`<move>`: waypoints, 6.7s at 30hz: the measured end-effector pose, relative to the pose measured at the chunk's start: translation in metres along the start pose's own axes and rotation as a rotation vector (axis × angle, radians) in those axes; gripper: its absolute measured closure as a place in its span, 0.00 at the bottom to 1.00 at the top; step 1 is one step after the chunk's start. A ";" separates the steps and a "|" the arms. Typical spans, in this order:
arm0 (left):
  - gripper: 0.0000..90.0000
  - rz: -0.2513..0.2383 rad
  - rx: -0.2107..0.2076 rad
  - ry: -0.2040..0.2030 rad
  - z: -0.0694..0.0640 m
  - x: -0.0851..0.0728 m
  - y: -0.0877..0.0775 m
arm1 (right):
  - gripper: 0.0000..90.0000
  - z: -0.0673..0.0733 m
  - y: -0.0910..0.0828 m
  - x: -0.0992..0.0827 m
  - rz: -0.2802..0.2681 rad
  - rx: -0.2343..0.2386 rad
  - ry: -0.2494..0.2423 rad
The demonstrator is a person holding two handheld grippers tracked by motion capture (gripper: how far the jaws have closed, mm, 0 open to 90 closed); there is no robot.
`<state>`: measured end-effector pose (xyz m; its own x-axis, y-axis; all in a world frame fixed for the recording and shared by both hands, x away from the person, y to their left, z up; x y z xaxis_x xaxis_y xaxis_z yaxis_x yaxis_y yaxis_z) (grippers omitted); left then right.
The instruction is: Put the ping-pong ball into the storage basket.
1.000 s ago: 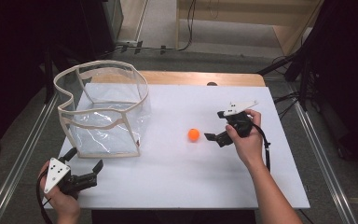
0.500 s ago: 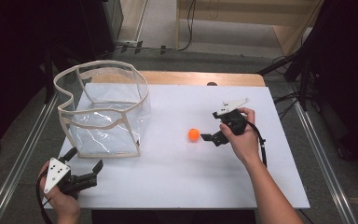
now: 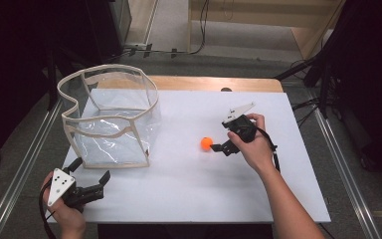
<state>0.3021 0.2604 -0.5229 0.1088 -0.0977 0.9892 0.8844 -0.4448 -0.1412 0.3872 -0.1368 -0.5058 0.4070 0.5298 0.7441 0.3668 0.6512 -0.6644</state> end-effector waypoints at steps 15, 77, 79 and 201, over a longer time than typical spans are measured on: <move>0.00 0.000 -0.001 0.000 0.000 0.000 0.000 | 0.00 0.004 0.018 0.000 0.096 0.039 -0.033; 0.00 -0.001 -0.003 0.000 0.000 0.000 0.000 | 0.50 -0.008 0.068 -0.021 0.347 0.014 -0.007; 0.00 0.000 -0.003 0.000 0.000 0.000 0.000 | 0.52 -0.008 0.068 -0.020 0.344 0.025 -0.006; 0.00 0.005 -0.003 0.000 0.000 0.000 0.001 | 0.53 0.027 0.045 0.080 0.300 0.166 -0.186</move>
<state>0.3025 0.2598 -0.5234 0.1134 -0.1003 0.9885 0.8823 -0.4473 -0.1466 0.4141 -0.0503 -0.4741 0.3110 0.7897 0.5288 0.1076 0.5235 -0.8452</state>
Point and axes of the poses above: each handheld gripper's, and its own axes: y roughly forward along the jaws, x roughly out of its top, z roughly to its left, the point moved 9 cm from there along y, roughly forward along the jaws, and after that the axes turned 6 degrees about -z, right-handed, at the moved point
